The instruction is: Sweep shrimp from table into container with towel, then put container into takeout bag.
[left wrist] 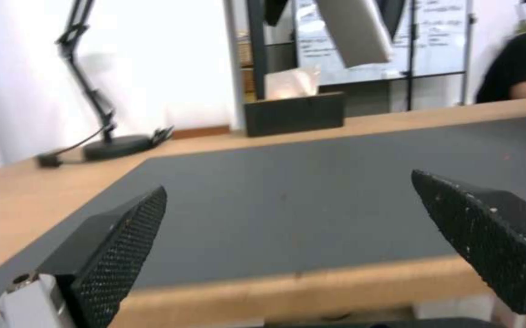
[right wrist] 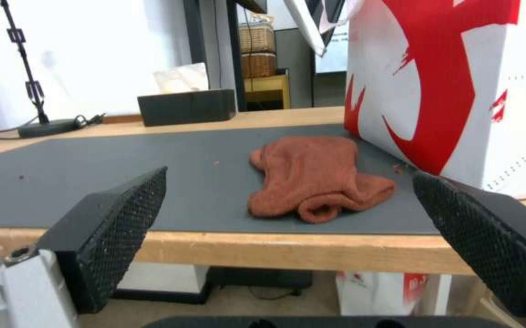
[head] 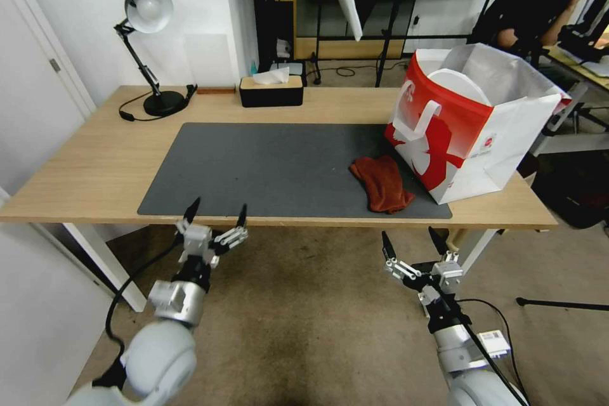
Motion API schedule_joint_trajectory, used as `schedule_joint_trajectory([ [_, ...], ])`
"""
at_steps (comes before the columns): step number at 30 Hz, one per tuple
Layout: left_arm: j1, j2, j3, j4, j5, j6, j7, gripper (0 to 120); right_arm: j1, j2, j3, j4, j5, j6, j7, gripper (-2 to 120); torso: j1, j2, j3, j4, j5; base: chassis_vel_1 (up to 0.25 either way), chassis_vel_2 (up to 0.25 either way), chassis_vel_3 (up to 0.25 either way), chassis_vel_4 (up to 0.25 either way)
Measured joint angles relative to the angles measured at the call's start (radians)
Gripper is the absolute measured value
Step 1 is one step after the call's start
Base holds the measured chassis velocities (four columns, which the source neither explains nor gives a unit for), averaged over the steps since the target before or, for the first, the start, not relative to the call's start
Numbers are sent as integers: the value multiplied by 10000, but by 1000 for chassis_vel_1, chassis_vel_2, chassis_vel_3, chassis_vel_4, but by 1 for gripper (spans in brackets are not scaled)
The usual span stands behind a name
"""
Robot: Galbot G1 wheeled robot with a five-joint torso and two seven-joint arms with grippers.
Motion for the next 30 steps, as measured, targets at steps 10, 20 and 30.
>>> schedule_joint_trajectory([
  [10, 678, -1107, 89, 595, 797, -798, -108, 100, 165, -112, -101, 14, 189, -222, 16, 100, 1, 0, 0, 1, -2, 0, 0, 0, 0],
  [20, 530, -1271, 107, 784, 932, -1049, -10, 100, 127, -168, -112, -44, 192, -245, 16, 100, 2, 0, 1, 0, -1, 0, 0, 0, 0],
  [30, 513, -1264, 117, 783, 926, -1048, -6, 100, 126, -169, -113, -46, 193, -245, 13, 100, 2, 0, 1, 0, -2, 0, 0, 0, 0],
])
